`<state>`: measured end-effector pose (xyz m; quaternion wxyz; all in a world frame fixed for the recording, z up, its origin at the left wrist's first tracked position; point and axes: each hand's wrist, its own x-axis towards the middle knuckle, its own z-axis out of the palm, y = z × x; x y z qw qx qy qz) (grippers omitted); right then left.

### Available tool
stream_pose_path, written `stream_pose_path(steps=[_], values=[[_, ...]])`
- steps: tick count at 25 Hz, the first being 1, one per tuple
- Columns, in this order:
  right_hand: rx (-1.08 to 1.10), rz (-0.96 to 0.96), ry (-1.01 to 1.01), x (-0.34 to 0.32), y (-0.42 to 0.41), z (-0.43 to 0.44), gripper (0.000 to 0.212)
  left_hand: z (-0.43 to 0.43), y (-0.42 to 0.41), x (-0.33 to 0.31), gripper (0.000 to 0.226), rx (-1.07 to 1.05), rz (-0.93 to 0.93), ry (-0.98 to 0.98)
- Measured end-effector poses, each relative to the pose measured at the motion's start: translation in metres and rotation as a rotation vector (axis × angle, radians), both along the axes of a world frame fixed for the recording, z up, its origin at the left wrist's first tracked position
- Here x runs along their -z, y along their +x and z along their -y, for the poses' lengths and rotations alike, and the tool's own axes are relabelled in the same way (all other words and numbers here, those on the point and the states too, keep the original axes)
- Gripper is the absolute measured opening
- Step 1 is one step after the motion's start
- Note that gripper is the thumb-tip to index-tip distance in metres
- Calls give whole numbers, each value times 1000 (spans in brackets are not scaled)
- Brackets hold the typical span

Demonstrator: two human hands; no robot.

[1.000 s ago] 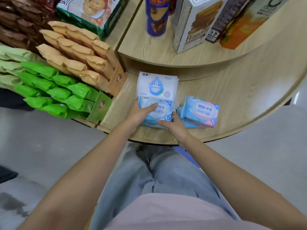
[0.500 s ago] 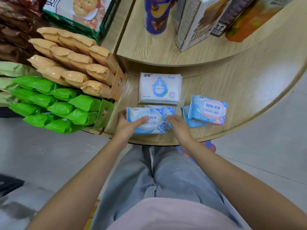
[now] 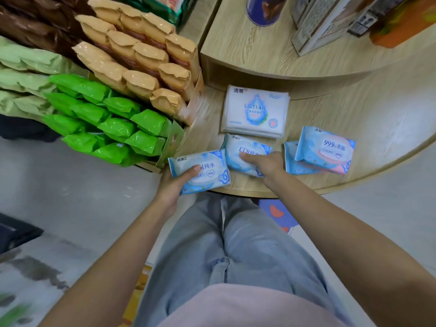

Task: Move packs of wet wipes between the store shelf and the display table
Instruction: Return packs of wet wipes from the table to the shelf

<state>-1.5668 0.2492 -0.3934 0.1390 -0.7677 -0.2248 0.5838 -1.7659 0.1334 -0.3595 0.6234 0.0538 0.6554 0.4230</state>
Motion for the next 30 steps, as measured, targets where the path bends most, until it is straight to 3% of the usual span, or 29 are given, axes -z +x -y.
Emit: stream_pose_path(steps=[3, 4, 9, 12, 15, 19, 25, 27, 30], values=[[81, -206, -101, -14, -1, 1, 62, 8, -4, -7, 45, -13, 24, -60], [88, -242, -117, -18, -2, 3, 54, 10, -5, -10, 40, -13, 22, -63], [-43, -287, -9, -29, 5, 13, 40, 20, -6, -20, 64, -31, -2, -29], [-128, -385, 82, -49, 28, 21, 47, 15, -4, -28, 44, -37, -17, -7], [-42, -387, 207, -76, 63, 47, 52, 1, 2, -42, 20, 31, 15, 40], [250, -334, 315, -101, 104, 115, 74, -23, 20, -66, 27, 298, 63, 124], [769, -212, 479, -128, 150, 256, 43, -29, 122, -87, 59, 868, 148, 173], [938, -171, 485, -126, 168, 304, 43, -17, 174, -93, 57, 1061, 155, 186], [1134, -132, 489, -124, 201, 374, 41, 15, 260, -97, 36, 1307, 133, 269]])
